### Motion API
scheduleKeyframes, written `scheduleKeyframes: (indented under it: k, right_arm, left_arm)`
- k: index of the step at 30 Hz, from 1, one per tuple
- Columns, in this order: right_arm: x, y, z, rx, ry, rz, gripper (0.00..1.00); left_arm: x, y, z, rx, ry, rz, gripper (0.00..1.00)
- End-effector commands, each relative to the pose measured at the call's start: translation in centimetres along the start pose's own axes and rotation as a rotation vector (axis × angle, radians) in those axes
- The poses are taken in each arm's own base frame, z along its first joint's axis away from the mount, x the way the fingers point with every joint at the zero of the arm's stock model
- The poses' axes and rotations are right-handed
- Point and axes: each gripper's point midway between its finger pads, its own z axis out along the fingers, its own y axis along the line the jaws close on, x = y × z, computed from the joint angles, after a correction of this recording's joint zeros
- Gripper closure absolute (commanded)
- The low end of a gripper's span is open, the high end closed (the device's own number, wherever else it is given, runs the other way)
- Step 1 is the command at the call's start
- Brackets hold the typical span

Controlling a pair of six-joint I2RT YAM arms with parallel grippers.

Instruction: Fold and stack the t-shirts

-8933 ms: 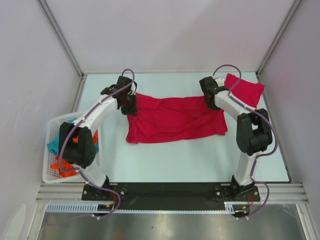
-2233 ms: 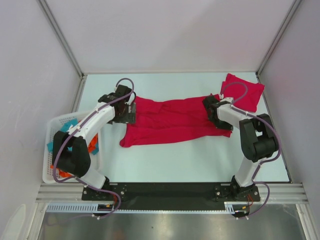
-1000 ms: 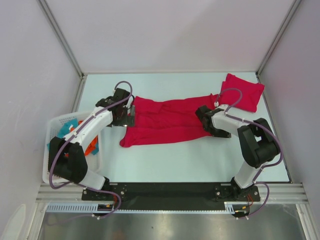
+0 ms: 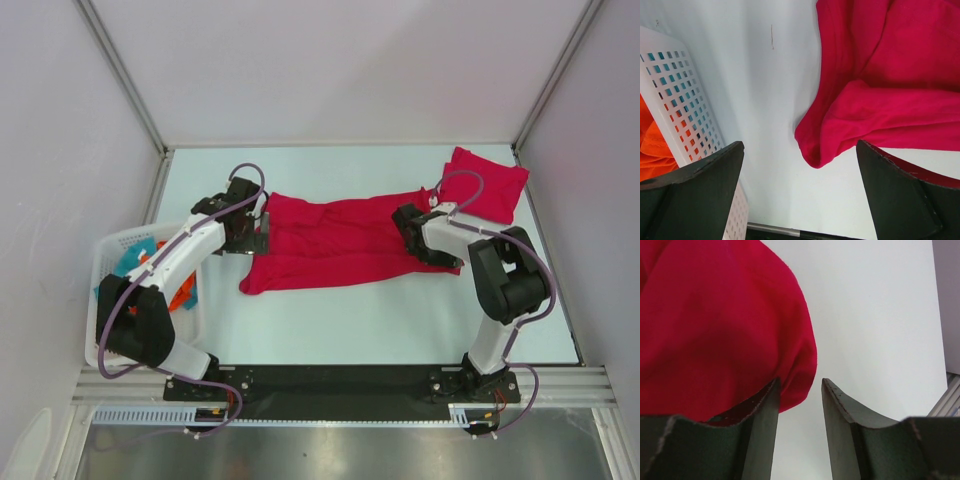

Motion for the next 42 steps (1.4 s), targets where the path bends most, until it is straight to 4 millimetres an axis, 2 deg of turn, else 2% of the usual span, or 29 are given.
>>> scheduleKeyframes:
  k: [1, 3, 5, 6, 9, 14, 19, 23, 25, 29, 34, 35, 36, 37, 38, 40, 41, 42]
  right_arm:
    - [0.2, 0.2, 0.7, 0.016, -0.011, 0.02, 0.57]
    - [0.3, 0.1, 0.7, 0.013, -0.01, 0.022, 0.58]
    - [0.5, 0.2, 0.7, 0.004, -0.007, 0.021, 0.64]
    - [0.6, 0.1, 0.8, 0.002, -0.005, 0.021, 0.77]
    - [0.5, -0.1, 0.5, -0.005, -0.017, 0.035, 1.0]
    - [0.5, -0.4, -0.7, -0.034, -0.031, 0.047, 1.0]
    - [-0.6, -0.8, -5.0, -0.08, -0.115, 0.059, 1.0]
    - [-0.3, -2.7, -7.8, -0.067, -0.157, 0.05, 1.0]
    - [0.0, -3.4, -8.5, -0.071, -0.16, 0.072, 1.0]
    - [2.0, -5.1, -8.7, -0.036, -0.13, 0.046, 1.0]
    - [1.9, -5.6, -9.4, -0.044, -0.124, 0.087, 1.0]
    - [1.9, -5.5, -9.5, -0.047, -0.118, 0.09, 1.0]
    - [1.8, -5.4, -9.2, -0.041, -0.108, 0.091, 0.95]
    - [1.7, -5.2, -9.2, -0.042, -0.105, 0.09, 0.88]
    - [1.8, -4.9, -9.2, -0.042, -0.098, 0.082, 0.7]
    - [1.7, -4.4, -9.1, -0.031, -0.097, 0.064, 0.57]
    - [1.6, -4.3, -9.2, -0.028, -0.103, 0.065, 0.45]
    - [1.5, -4.0, -9.1, -0.022, -0.102, 0.056, 0.45]
  left_arm:
    - [-1.0, 0.3, -1.5, 0.004, -0.053, 0.008, 0.01]
    - [-1.0, 0.3, -1.5, 0.003, -0.051, 0.008, 0.0]
    - [-1.0, 0.2, -1.4, 0.003, -0.051, 0.01, 0.0]
    - [-0.9, 0.3, -1.4, 0.002, -0.048, 0.011, 0.0]
    - [-0.8, 0.2, -1.5, 0.006, -0.046, 0.011, 0.0]
    - [0.2, 0.2, -1.9, 0.01, -0.042, 0.013, 0.0]
    - [1.3, 0.2, -2.3, 0.008, -0.038, 0.027, 0.0]
    - [2.1, 0.2, -2.6, 0.012, -0.037, 0.03, 0.0]
    - [2.3, 0.1, -2.7, 0.015, -0.039, 0.029, 0.0]
    - [2.4, 0.2, -3.3, 0.021, -0.049, 0.028, 0.0]
    - [2.3, 0.1, -3.8, 0.029, -0.058, 0.029, 0.0]
    - [2.4, 0.2, -3.9, 0.031, -0.056, 0.031, 0.0]
    - [2.4, 0.2, -3.9, 0.03, -0.055, 0.033, 0.0]
    - [2.4, 0.2, -3.9, 0.03, -0.054, 0.035, 0.0]
    - [2.4, 0.2, -4.0, 0.03, -0.055, 0.034, 0.0]
    - [2.4, 0.2, -3.9, 0.029, -0.057, 0.035, 0.01]
    - [2.4, 0.3, -3.9, 0.025, -0.054, 0.037, 0.0]
    - [2.2, 0.3, -3.9, 0.021, -0.058, 0.036, 0.0]
